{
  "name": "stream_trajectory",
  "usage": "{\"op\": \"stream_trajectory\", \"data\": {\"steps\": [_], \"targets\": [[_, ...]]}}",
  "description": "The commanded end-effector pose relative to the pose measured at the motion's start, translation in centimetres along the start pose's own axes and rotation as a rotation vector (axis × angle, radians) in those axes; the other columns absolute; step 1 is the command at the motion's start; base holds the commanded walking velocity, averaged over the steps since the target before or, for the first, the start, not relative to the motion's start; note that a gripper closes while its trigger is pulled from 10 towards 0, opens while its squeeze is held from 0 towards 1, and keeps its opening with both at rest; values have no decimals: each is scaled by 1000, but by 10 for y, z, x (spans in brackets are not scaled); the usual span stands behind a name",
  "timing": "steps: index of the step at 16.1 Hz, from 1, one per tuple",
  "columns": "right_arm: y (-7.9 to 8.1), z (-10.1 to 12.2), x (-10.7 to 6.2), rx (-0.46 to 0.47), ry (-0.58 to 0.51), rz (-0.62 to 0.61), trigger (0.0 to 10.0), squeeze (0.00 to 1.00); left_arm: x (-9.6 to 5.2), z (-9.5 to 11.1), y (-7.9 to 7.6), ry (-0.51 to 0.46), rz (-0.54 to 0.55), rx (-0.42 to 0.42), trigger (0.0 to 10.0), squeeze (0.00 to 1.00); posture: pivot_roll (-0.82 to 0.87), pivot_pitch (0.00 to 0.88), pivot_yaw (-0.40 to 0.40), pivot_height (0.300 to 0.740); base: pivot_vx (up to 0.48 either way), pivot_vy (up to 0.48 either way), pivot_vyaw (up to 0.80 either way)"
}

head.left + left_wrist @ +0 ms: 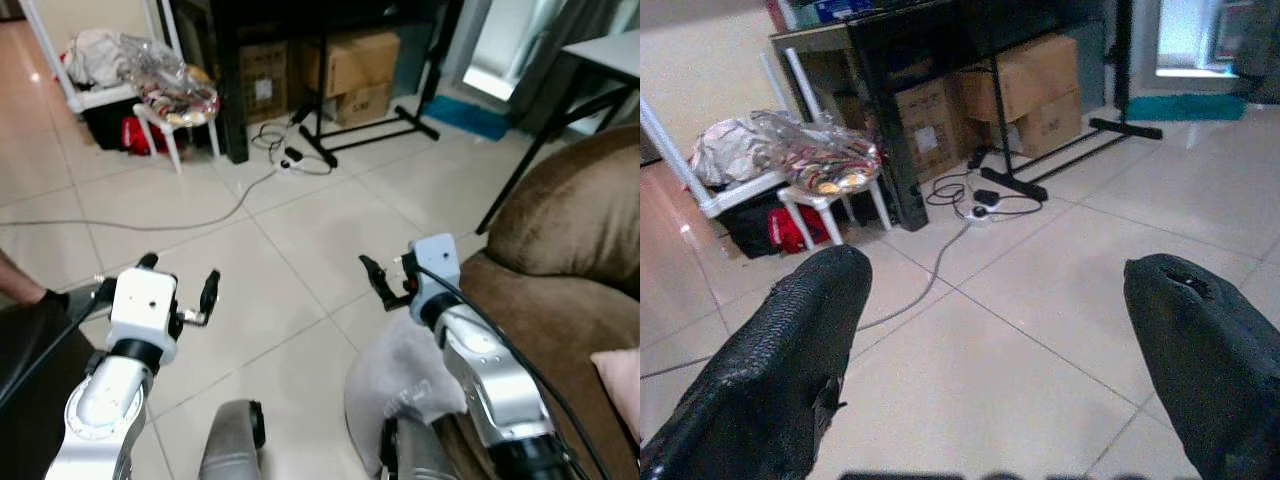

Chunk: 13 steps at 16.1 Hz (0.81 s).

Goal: Move the pillow to the sofa from floor

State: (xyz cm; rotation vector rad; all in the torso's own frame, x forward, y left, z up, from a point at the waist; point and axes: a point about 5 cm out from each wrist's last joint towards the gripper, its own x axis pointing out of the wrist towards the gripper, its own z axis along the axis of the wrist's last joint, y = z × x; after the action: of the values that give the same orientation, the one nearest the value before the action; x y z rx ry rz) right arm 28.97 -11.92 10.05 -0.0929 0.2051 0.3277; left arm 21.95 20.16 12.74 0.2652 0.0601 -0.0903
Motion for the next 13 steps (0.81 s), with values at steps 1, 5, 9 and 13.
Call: {"op": "stream_trajectory", "data": {"steps": [1, 5, 9, 13], "targets": [[-5, -9, 3, -5, 50, -14, 10000, 0, 0, 0, -3, 10, -29, 20, 10000, 584, 11, 0, -31, 561, 0, 0, 0], [-16, -32, 15, 60, 204, -110, 10000, 0, -3, -11, -5, 81, -158, 36, 10000, 584, 16, 0, -38, 526, 0, 0, 0], [-28, -43, 31, 159, 254, -214, 10000, 0, 1, -15, -12, 96, -257, 53, 10000, 588, 2, 0, -38, 486, 0, 0, 0], [-42, -41, 46, 319, 214, -270, 10000, 1000, -6, -12, -18, 103, -379, 62, 10000, 588, 23, 0, -48, 481, 0, 0, 0]]}}
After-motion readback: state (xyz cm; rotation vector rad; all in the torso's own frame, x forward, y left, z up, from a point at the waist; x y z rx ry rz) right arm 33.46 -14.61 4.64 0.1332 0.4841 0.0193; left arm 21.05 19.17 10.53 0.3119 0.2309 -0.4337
